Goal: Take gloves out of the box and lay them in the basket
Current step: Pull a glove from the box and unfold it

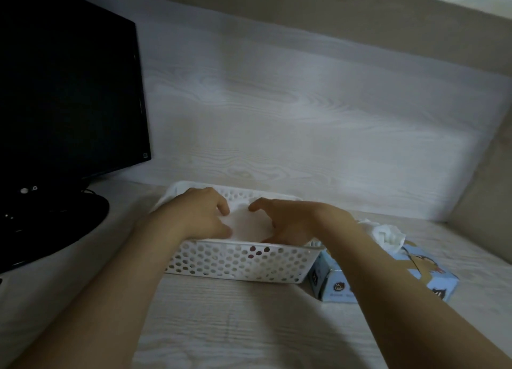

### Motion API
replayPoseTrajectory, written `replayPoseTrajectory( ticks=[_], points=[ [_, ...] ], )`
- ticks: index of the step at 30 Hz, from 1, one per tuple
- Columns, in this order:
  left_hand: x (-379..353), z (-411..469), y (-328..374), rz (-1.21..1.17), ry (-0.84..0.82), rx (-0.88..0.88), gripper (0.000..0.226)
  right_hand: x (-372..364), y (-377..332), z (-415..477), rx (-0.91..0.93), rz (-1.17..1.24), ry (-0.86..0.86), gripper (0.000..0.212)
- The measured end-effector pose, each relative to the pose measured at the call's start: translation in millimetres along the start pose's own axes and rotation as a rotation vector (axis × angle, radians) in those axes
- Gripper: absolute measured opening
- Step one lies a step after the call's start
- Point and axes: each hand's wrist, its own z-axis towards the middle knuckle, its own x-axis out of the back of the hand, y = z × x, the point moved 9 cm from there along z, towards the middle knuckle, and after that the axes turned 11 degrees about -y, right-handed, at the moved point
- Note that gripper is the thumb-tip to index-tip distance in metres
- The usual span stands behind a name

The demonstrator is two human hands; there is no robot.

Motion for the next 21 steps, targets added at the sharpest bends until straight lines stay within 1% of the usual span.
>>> replayPoseTrajectory(
  ticks=[2, 4, 6, 8, 10, 12, 13, 14, 16, 17, 19, 21],
  points=[
    [-6, 3, -2, -0.001, -0.068, 0.026, 0.060, -3, 4, 7, 0.002, -0.018, 0.012, 0.095],
    [-9, 6, -3, -0.002, -0.098, 0.052, 0.065, -7, 8, 13, 0.005, 0.009, 0.004, 0.098],
    [-10, 9, -5, -0.006, -0.102, 0.063, 0.066, -9, 9, 15, 0.002, 0.022, -0.009, 0.098],
    [-7, 11, -8, -0.010, -0.076, 0.060, 0.061, -10, 8, 17, -0.005, 0.019, -0.017, 0.096],
    [2, 10, -4, 0.029, 0.019, 0.028, 0.041, -6, 2, 16, -0.009, -0.027, -0.010, 0.094],
    [15, 4, 7, 0.105, 0.195, -0.016, 0.018, 1, -4, 12, -0.016, -0.081, 0.014, 0.090],
    [22, -2, 12, 0.143, 0.292, -0.024, 0.012, 4, -7, 9, -0.017, -0.090, 0.027, 0.089],
    [27, -9, 18, 0.186, 0.386, -0.019, 0.012, 7, -8, 6, -0.018, -0.077, 0.046, 0.090],
    [34, -23, 31, 0.238, 0.533, -0.008, 0.016, 13, -7, -2, -0.013, -0.014, 0.130, 0.089],
    [36, -29, 40, 0.228, 0.588, -0.031, 0.016, 17, -5, -9, -0.009, 0.020, 0.205, 0.082],
    [35, -43, 59, 0.176, 0.672, -0.113, 0.014, 27, 0, -25, 0.017, 0.082, 0.405, 0.059],
    [25, -54, 84, 0.154, 0.738, -0.237, 0.014, 35, 11, -50, 0.022, 0.103, 0.643, 0.039]
  ],
)
